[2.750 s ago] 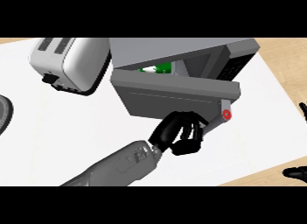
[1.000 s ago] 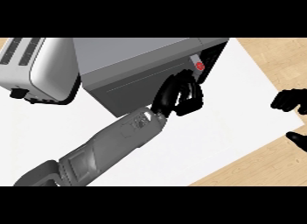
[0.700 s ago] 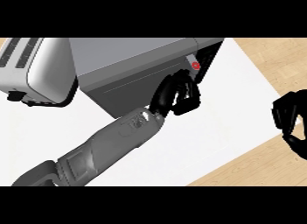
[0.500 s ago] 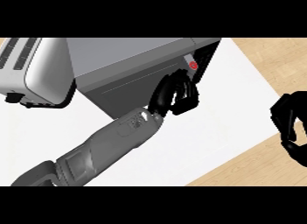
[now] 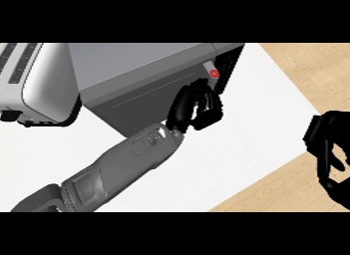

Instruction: Pick up the milk, place it into the microwave and close the microwave

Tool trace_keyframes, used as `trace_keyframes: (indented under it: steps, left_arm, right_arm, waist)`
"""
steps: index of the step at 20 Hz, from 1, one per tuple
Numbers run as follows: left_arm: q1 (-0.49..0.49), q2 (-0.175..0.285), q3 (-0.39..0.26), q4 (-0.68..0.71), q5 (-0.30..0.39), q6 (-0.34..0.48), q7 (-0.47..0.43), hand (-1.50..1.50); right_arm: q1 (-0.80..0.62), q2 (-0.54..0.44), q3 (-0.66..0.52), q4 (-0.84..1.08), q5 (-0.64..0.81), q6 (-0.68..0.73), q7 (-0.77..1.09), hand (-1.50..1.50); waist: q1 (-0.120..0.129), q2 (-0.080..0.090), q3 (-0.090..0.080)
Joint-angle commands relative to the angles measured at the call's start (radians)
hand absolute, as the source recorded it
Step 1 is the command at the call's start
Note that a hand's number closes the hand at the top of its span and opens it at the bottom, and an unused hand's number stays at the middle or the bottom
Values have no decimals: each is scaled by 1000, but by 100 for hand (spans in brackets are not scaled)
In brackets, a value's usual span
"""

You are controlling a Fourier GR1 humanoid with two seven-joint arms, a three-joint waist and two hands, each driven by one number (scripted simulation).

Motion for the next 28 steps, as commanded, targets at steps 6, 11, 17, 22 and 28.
trace_keyframes:
  steps: [6,11,17,22,28]
  left_arm:
    - [-129,-55,12,24,3,-3,-20,150]
    - [-38,-56,118,18,162,8,88,150]
    - [33,-58,291,-43,326,-53,19,150]
    - [46,-58,295,-3,387,-153,4,150]
    - [79,-34,258,44,439,-281,-17,150]
  right_arm:
    - [13,0,27,-59,-18,43,-10,150]
    - [60,-34,124,-95,-6,97,63,150]
    - [123,-9,163,-144,-31,63,84,150]
    - [183,28,187,-194,-27,11,88,150]
    - [250,60,224,-270,4,-43,97,150]
  waist:
    - [-32,2,2]
    - [7,30,-10]
    - [71,17,-16]
    - [101,12,-15]
    - [135,6,-15]
